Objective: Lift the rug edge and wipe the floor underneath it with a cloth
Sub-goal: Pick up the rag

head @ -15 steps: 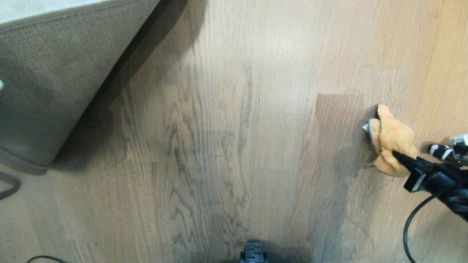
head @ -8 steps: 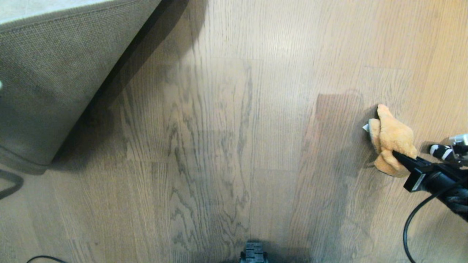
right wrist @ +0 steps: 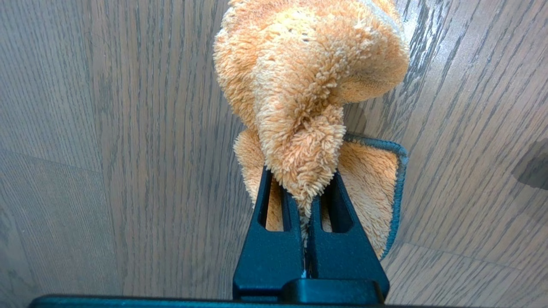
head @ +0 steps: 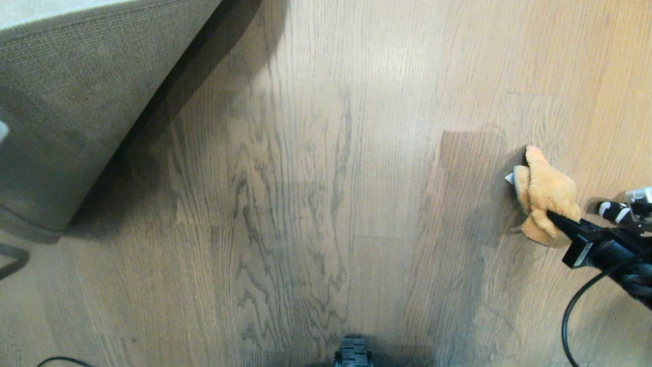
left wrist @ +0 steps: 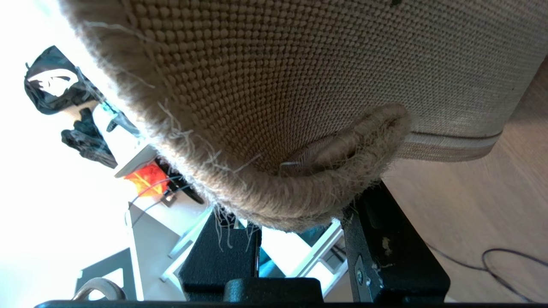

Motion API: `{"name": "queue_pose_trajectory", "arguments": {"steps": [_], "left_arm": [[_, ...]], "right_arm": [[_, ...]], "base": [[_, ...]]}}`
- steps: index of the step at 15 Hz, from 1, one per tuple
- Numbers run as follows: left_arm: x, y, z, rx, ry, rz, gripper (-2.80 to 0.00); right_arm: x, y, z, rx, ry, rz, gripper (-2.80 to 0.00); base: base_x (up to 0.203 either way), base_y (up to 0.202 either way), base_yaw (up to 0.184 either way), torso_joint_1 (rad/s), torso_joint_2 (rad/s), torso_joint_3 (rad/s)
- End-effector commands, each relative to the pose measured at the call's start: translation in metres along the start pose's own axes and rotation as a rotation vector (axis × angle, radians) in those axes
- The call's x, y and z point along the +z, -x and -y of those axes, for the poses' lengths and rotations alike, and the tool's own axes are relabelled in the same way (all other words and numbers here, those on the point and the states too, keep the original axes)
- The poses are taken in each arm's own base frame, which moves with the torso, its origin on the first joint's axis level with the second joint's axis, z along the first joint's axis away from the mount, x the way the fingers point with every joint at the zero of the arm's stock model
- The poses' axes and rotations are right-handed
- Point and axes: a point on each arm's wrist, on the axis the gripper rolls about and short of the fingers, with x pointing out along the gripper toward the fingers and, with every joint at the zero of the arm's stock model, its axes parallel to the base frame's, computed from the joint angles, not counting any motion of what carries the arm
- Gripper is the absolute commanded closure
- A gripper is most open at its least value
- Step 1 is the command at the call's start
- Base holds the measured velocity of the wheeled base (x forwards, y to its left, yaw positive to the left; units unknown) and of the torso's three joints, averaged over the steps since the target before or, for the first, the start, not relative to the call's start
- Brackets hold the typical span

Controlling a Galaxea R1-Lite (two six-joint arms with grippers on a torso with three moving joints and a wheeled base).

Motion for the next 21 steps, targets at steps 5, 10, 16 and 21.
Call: {"name": "queue_pose_trajectory", "arguments": {"steps": [5,10,16,21], "left_arm": [[0.0018,-0.0005,-0.0034,0.011,0.007,-0.005,0.0],[0.0018,0.0,-0.0039,0.022,0.029,-0.003,0.0],[0.0023,0.0,-0.0076,0.042,0.018,0.0,0.0],[-0.001,0.0013,-0.0056,0.059,0.009,0.003,0.0]], "right_arm": [[0.0042,-0.0003,0.0002,0.001,0.012,0.043,0.0],[0.0035,-0.0007,0.0003,0.001,0.012,0.04,0.0],[0.0033,0.0,0.0001,0.001,0.011,0.039,0.0],[0.003,0.0003,0.0,0.001,0.011,0.037,0.0]], "base": [[0.0,0.0,0.0,0.0,0.0,0.0],[0.0,0.0,0.0,0.0,0.0,0.0],[0.0,0.0,0.0,0.0,0.0,0.0],[0.0,0.0,0.0,0.0,0.0,0.0]]}}
